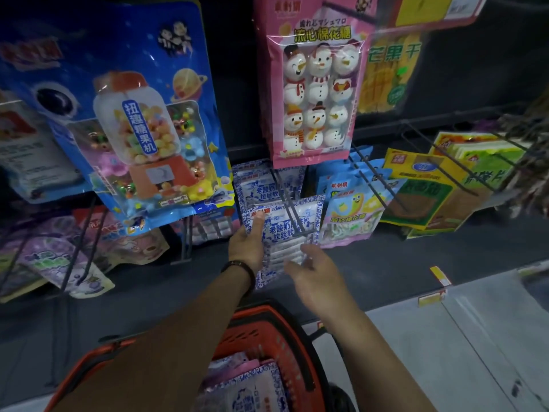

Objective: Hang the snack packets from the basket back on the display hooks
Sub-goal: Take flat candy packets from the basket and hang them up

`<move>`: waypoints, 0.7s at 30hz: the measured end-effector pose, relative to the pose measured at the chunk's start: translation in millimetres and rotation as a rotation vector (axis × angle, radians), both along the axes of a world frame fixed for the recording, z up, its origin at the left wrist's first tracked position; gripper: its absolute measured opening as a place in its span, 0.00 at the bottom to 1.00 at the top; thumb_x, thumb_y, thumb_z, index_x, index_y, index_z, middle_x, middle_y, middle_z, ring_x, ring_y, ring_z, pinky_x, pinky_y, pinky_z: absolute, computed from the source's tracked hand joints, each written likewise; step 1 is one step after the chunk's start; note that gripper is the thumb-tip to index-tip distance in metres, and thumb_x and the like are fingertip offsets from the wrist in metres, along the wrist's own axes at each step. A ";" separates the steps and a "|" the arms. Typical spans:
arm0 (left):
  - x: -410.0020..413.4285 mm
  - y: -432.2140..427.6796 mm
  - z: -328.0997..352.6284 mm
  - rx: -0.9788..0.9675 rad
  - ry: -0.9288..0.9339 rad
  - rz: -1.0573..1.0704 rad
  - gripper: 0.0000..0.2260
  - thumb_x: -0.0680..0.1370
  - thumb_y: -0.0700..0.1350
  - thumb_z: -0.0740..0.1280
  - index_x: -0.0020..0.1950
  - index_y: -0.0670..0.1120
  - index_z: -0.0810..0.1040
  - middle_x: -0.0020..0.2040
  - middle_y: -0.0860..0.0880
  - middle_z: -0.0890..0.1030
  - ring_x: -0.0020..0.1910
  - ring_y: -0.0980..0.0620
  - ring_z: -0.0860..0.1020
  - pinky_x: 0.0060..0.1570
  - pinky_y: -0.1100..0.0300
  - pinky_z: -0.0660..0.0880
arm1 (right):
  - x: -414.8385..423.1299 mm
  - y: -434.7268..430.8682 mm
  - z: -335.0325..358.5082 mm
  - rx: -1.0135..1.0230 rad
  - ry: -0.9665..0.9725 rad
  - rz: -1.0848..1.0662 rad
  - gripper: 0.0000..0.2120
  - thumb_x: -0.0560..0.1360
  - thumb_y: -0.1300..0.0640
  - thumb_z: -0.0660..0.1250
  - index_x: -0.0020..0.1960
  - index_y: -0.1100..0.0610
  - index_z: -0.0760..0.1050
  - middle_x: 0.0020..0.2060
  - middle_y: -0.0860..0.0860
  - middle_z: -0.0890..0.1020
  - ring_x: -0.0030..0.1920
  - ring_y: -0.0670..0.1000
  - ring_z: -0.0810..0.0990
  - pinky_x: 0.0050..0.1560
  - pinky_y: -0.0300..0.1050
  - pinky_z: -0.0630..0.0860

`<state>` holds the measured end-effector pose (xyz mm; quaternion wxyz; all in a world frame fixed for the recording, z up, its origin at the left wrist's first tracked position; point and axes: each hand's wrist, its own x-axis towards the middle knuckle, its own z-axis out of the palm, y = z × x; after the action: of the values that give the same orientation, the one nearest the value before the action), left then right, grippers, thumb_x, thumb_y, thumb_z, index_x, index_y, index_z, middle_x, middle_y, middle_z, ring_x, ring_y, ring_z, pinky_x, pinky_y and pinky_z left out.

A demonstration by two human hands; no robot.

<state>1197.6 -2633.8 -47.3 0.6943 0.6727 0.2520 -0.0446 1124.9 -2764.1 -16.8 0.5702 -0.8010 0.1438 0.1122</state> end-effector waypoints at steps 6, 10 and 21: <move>20.7 4.2 -9.6 0.061 -0.002 -0.030 0.53 0.68 0.79 0.62 0.82 0.46 0.58 0.83 0.47 0.59 0.77 0.41 0.66 0.71 0.36 0.70 | -7.7 11.9 10.2 -0.099 0.040 0.187 0.24 0.83 0.46 0.66 0.77 0.52 0.69 0.50 0.44 0.80 0.45 0.39 0.79 0.42 0.30 0.74; 30.6 14.8 -41.3 0.042 0.008 -0.020 0.57 0.60 0.83 0.65 0.77 0.46 0.67 0.80 0.44 0.66 0.74 0.39 0.71 0.68 0.37 0.73 | -8.7 17.3 12.8 -0.175 0.066 0.291 0.28 0.84 0.43 0.64 0.81 0.52 0.65 0.73 0.51 0.75 0.48 0.37 0.75 0.45 0.32 0.68; -17.3 32.9 -6.5 0.250 0.009 -0.119 0.06 0.82 0.48 0.68 0.51 0.45 0.76 0.42 0.52 0.78 0.34 0.67 0.79 0.32 0.74 0.72 | -22.1 26.3 -9.8 -0.343 0.122 0.451 0.22 0.83 0.44 0.65 0.71 0.55 0.77 0.67 0.55 0.82 0.67 0.55 0.80 0.65 0.45 0.75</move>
<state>1180.3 -2600.8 -53.8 0.6000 0.7675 0.2184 -0.0573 1102.9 -2737.8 -26.7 0.3774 -0.8893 0.0129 0.2580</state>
